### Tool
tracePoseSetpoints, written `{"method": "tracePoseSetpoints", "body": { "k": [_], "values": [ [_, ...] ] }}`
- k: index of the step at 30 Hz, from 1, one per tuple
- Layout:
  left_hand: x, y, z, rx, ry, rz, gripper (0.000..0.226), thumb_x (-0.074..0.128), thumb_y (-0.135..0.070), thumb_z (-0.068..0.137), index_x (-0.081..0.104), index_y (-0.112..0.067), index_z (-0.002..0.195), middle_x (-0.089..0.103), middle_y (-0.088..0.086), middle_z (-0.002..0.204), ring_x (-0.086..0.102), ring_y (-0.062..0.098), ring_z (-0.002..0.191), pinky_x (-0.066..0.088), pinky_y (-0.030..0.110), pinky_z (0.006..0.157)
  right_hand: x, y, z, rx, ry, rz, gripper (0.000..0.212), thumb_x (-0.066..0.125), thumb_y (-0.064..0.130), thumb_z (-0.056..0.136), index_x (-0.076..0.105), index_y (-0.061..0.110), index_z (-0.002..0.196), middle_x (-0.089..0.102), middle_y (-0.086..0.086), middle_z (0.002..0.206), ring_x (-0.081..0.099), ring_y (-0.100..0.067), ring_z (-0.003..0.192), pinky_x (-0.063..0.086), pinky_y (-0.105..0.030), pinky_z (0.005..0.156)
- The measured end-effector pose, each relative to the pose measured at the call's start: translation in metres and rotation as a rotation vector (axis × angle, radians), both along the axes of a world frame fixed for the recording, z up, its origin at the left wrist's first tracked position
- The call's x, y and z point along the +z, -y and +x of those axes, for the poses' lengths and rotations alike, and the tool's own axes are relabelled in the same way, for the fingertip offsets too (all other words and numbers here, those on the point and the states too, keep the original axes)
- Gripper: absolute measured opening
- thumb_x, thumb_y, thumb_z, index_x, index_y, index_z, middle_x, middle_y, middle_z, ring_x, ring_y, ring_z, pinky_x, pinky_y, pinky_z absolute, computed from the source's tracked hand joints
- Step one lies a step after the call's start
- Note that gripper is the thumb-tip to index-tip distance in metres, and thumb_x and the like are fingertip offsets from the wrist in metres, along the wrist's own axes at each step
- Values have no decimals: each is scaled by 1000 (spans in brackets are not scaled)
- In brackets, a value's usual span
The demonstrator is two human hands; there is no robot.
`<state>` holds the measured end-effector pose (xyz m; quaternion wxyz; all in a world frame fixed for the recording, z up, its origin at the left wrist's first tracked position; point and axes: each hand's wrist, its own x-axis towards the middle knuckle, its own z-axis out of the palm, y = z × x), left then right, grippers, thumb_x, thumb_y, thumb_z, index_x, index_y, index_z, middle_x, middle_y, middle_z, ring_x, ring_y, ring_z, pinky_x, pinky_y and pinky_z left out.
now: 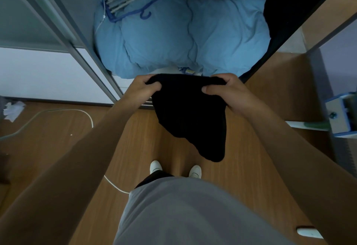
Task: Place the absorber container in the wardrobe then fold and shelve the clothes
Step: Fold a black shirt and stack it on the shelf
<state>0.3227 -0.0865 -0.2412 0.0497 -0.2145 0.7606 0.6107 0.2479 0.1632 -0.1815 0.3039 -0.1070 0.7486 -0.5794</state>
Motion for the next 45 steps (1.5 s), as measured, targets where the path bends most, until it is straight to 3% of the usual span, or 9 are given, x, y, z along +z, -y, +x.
{"method": "tracePoseSetpoints", "body": {
  "k": [7,14,19,25,28,32,37,41,45],
  "values": [
    [4,-19,-6,184,-98,354,31,61,-31,96,66,-12,119,77,3,106,73,18,100,55,27,83,-1,-8,-15,-278,270,-255,36,76,15,86,69,1,118,74,-14,112,71,-29,105,58,-37,88],
    [37,-32,-20,359,-102,544,38,59,-33,99,60,-8,127,74,10,114,73,23,100,60,31,77,-41,-25,6,-102,319,-349,59,67,24,89,49,10,143,63,-9,136,59,-25,127,50,-39,105],
    [51,-19,-18,359,-16,657,36,61,-37,97,67,-11,121,76,8,111,74,22,98,61,30,70,-55,1,28,37,147,-64,56,77,26,84,54,21,135,64,-1,132,60,-14,123,48,-37,108],
    [37,11,-4,435,116,628,44,63,-59,88,69,-21,109,78,0,102,75,16,92,58,37,86,-39,28,31,-145,369,-381,19,70,19,91,80,35,96,76,1,110,72,-17,102,58,-24,80],
    [10,23,22,329,124,804,59,57,-73,83,71,-26,115,74,-1,119,72,17,103,56,37,88,-35,36,34,-219,433,-415,18,66,21,95,74,26,110,75,-2,113,72,-19,105,58,-27,82],
    [-23,23,47,-29,149,804,72,54,-56,93,41,-10,148,67,3,128,63,19,119,50,34,100,-31,47,38,-330,504,-368,40,65,27,96,60,15,133,72,-7,122,69,-22,111,56,-36,96],
    [-39,30,47,-50,137,783,51,74,-16,84,58,-11,132,70,7,125,66,23,117,55,31,89,-33,52,35,-355,492,-291,44,65,35,95,60,13,134,71,-7,124,69,-22,113,55,-37,97],
    [-34,37,40,17,71,486,26,64,-3,71,76,-22,85,75,-5,78,72,10,76,55,22,63,-31,61,29,-366,444,-213,40,69,34,93,65,13,126,75,-5,115,72,-20,105,59,-32,85],
    [-26,54,32,199,28,353,60,58,-1,77,51,-15,135,70,3,110,71,15,95,56,27,75,-35,69,19,-345,285,77,39,75,25,89,66,7,123,76,-7,106,76,-14,84,60,-26,71]
  ]
}}
